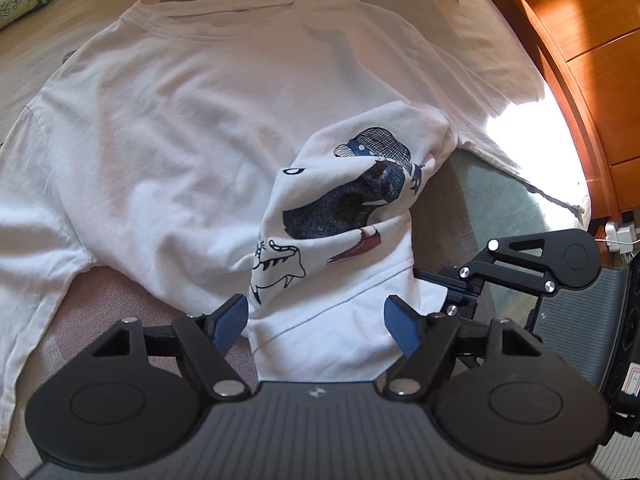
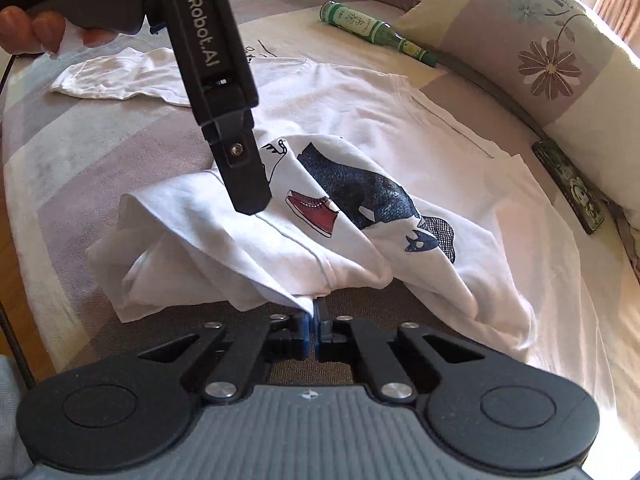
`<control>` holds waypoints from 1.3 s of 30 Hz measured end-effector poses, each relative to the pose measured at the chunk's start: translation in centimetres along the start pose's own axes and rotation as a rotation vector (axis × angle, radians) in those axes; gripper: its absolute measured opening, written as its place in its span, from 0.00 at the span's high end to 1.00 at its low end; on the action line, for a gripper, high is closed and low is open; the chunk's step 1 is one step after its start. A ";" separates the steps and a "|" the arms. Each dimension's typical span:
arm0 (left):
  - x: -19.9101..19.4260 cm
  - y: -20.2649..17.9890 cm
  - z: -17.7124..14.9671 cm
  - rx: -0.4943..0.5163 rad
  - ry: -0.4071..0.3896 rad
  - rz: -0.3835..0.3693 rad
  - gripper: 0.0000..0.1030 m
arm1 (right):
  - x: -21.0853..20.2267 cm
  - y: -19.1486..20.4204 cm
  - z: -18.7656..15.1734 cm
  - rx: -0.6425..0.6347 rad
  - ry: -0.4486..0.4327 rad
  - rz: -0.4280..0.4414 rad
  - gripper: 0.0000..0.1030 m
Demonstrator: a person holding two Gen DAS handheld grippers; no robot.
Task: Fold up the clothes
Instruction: 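Pinch the shirt hem with the right gripper and pull it outward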
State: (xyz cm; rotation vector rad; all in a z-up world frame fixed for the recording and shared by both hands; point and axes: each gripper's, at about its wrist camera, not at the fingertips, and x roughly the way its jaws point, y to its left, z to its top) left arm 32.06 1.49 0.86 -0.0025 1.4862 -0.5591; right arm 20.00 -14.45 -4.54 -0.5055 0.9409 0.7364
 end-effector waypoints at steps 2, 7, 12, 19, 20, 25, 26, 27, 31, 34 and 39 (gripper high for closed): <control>-0.6 -0.1 -0.2 0.002 -0.001 0.009 0.28 | -1.1 -0.3 -0.4 -0.007 0.018 0.012 0.96; -1.7 -0.7 -0.6 0.006 -0.012 0.002 0.27 | -4.1 -0.8 -2.4 0.017 0.085 0.016 0.96; -1.3 -1.6 -1.1 0.007 0.002 -0.001 0.27 | -6.6 -0.7 -5.6 0.034 0.175 0.010 0.96; -0.7 -2.7 -1.7 0.023 0.025 0.013 0.27 | -8.1 -0.9 -10.5 0.093 0.327 0.010 0.96; -0.7 -2.8 -1.8 0.028 0.027 0.019 0.27 | -8.0 -1.0 -11.2 0.097 0.351 0.007 0.96; -0.2 -2.9 -2.4 0.049 0.036 0.047 0.27 | -7.6 -1.8 -12.8 0.162 0.435 0.002 0.96; -0.1 -2.9 -2.6 0.055 0.035 0.053 0.27 | -7.6 -2.2 -12.9 0.187 0.441 -0.020 0.92; 0.1 -2.9 -2.9 0.065 0.031 0.057 0.27 | -7.7 -2.6 -13.1 0.215 0.447 -0.041 0.89; 0.9 -2.6 -4.4 0.098 0.011 0.081 0.27 | -8.9 -4.7 -12.6 0.354 0.412 -0.107 0.85; 1.6 -2.2 -5.5 0.103 -0.007 0.105 0.27 | -9.8 -5.9 -11.1 0.426 0.346 -0.129 0.84; 2.0 -1.5 -7.1 0.078 -0.051 0.133 0.27 | -9.7 -5.5 -5.4 0.405 0.156 -0.053 0.72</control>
